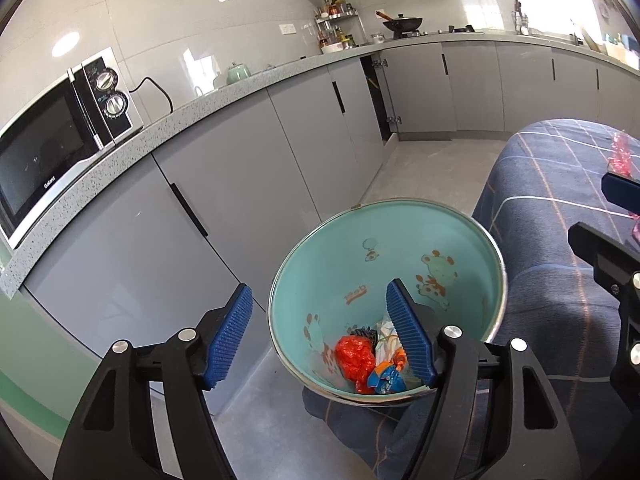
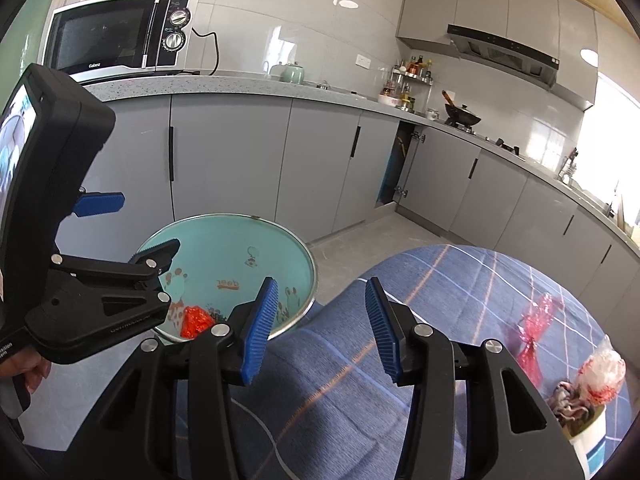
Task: Collect trash
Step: 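Move both open grippers back to the remaining trash on the table, then grasp the red mesh net with the left gripper while the right gripper grasps the purple wrapper, then carry the red mesh net and purple wrapper over the teal bin, then open both grippers over the teal bin to drop the net and wrapper, then return both open grippers to the trash on the table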
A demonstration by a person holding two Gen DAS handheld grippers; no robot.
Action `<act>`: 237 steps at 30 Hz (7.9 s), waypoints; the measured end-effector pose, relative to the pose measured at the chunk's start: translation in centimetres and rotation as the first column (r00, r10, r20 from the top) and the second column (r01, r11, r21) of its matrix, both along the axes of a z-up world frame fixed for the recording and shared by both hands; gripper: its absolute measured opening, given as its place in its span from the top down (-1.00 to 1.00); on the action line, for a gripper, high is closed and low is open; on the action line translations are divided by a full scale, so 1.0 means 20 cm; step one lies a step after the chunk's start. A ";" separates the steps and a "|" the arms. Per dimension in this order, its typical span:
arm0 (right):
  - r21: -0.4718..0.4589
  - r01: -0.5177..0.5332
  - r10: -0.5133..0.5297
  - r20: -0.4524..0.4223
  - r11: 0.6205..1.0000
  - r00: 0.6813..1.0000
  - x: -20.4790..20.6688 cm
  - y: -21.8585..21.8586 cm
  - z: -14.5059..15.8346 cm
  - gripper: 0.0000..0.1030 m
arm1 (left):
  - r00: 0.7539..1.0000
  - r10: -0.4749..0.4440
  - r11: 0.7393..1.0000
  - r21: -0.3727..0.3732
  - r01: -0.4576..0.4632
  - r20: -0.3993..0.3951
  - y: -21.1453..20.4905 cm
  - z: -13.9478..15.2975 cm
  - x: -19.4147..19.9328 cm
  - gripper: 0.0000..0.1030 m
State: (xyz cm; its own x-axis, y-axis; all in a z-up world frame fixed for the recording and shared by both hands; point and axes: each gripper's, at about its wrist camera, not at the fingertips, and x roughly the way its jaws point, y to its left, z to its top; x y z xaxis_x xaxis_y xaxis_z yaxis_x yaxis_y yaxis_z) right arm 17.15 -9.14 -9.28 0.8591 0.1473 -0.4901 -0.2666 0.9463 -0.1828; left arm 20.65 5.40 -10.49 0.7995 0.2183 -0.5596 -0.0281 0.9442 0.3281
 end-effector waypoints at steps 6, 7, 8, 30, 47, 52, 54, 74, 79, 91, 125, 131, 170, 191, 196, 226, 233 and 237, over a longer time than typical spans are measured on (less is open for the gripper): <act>0.002 0.030 -0.030 -0.006 1.000 1.000 -0.04 -0.05 0.00 0.02 | 1.000 -0.008 1.000 0.010 0.008 0.012 -0.03 0.02 -0.03 -0.47; 0.002 0.033 -0.033 -0.008 0.999 0.999 -0.04 -0.06 -0.01 0.01 | 1.000 -0.009 1.000 0.011 0.009 0.014 -0.04 0.03 -0.04 -0.47; 0.002 0.036 -0.036 -0.009 0.999 0.999 -0.05 -0.07 -0.01 0.01 | 1.000 -0.012 1.000 0.010 0.012 0.016 -0.04 0.03 -0.05 -0.47; 0.007 0.222 -0.222 -0.022 0.975 0.975 -0.31 -0.44 0.00 -0.02 | 0.985 -0.169 0.985 0.020 0.169 0.027 -0.42 0.05 -0.23 -0.54; 0.025 0.488 -0.486 -0.051 0.873 0.872 -0.74 -0.97 -0.02 -0.04 | 0.908 -0.419 0.908 0.029 0.418 0.018 -1.00 0.01 -0.52 -0.64; 0.044 0.560 -0.556 -0.068 0.828 0.828 -0.82 -1.11 -0.04 -0.04 | 0.884 -0.467 0.884 0.029 0.467 0.026 -1.11 0.01 -0.58 -0.69; 0.049 0.590 -0.586 -0.075 0.806 0.807 -0.85 -1.16 -0.06 -0.04 | 0.870 -0.492 0.871 0.016 0.491 0.025 -1.17 0.01 -0.61 -0.69; 0.095 0.704 -0.695 -0.114 0.704 0.710 -1.00 -1.41 -0.22 -0.10 | 0.766 -0.640 0.764 0.058 0.643 -0.058 -1.49 -0.15 -0.83 -0.83; 0.098 0.691 -0.683 -0.107 0.716 0.723 -0.99 -1.39 -0.22 -0.10 | 0.762 -0.637 0.767 0.000 0.641 -0.111 -1.42 -0.20 -0.75 -0.23; 0.112 0.590 -0.586 -0.067 0.800 0.808 -0.93 -1.20 -0.16 -0.10 | 0.769 -0.628 0.776 -0.160 0.610 -0.119 -1.06 -0.15 -0.59 0.77; 0.122 0.262 -0.258 -0.047 0.957 0.965 -0.66 -0.73 -0.05 0.96 | 0.890 -0.455 0.884 -0.110 0.454 0.022 -0.64 0.04 -0.44 0.78; 0.122 0.234 -0.231 -0.040 0.965 0.972 -0.59 -0.65 -0.02 0.96 | 0.911 -0.412 0.905 -0.101 0.413 0.036 -0.56 0.06 -0.42 0.78; 0.109 0.085 -0.082 -0.033 0.990 0.996 -0.26 -0.31 0.02 0.95 | 0.986 -0.152 0.987 -0.046 0.156 0.074 -0.14 0.07 -0.17 0.78; 0.100 -0.018 0.023 -0.048 0.995 0.999 -0.11 -0.10 0.01 0.95 | 0.993 -0.119 0.992 -0.041 0.120 0.014 -0.03 -0.01 -0.05 0.78; 0.090 -0.056 0.062 -0.058 0.994 0.996 -0.07 -0.04 -0.01 0.94 | 0.993 -0.118 0.992 -0.053 0.118 0.007 -0.01 -0.03 -0.03 0.74; 0.120 0.057 -0.049 -0.067 0.991 0.997 -0.12 -0.23 -0.04 -0.03 | 0.997 -0.082 0.994 -0.073 0.083 0.013 -0.08 -0.04 -0.10 -0.63; 0.084 0.151 -0.148 -0.039 0.985 0.988 -0.21 -0.41 -0.01 -0.04 | 0.986 -0.168 0.983 -0.078 0.168 0.007 -0.27 -0.04 -0.17 -0.63; 0.085 0.238 -0.236 -0.038 0.968 0.971 -0.27 -0.58 0.00 -0.04 | 0.975 -0.222 0.972 -0.074 0.223 0.017 -0.39 -0.01 -0.21 -0.67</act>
